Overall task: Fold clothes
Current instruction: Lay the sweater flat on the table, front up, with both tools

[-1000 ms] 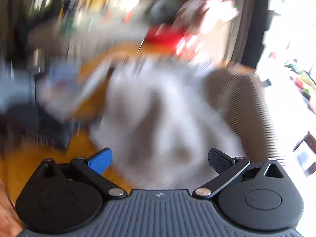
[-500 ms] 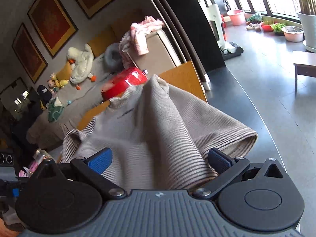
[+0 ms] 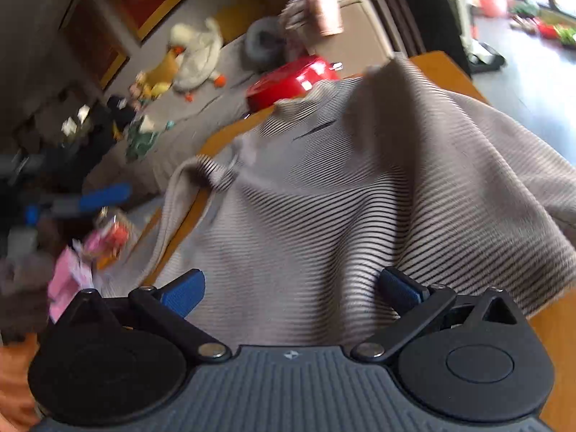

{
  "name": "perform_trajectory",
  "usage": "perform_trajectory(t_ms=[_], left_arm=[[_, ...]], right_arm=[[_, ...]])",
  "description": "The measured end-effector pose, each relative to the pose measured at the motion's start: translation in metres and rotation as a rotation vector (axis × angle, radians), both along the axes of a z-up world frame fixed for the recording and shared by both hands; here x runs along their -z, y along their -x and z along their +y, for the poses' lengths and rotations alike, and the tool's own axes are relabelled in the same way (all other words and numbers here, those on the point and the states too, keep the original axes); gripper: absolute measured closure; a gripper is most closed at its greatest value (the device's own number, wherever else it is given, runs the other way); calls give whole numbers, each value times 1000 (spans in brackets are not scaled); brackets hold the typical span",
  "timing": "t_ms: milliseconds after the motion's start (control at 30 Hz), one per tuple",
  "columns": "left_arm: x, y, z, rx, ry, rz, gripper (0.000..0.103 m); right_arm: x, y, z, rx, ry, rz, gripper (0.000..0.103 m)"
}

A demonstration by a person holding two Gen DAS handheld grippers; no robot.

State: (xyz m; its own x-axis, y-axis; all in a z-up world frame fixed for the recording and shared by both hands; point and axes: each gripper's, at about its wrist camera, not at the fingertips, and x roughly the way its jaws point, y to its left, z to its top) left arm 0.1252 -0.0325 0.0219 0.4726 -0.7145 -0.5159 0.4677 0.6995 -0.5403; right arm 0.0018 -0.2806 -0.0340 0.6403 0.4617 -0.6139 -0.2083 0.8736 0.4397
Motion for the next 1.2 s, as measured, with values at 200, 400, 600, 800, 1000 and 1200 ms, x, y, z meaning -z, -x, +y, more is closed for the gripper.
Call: perform_trajectory(t_ms=[200,400,600,800,1000,1200], left_arm=[[47,-19,-13,-104,-208,25,0],[49,-14,-17,-177,-296,-18,0],[50,10,-19,-153,-383,-85,0],[54,51,14,-136,-455,-147,0],[54,57,3,-190,-523,-146,0],[53,40,0,-228,-449,-140,0]], right_arm=[[-30,15,33,-56,157,-82,0],[-14,-33,-12,183,96,-27,0],[10,-43,-5,258,42,20,0],[7,-8,21,121,132,23,0],[5,12,32,67,173,-27,0],[8,-15,29,136,264,-85,0]])
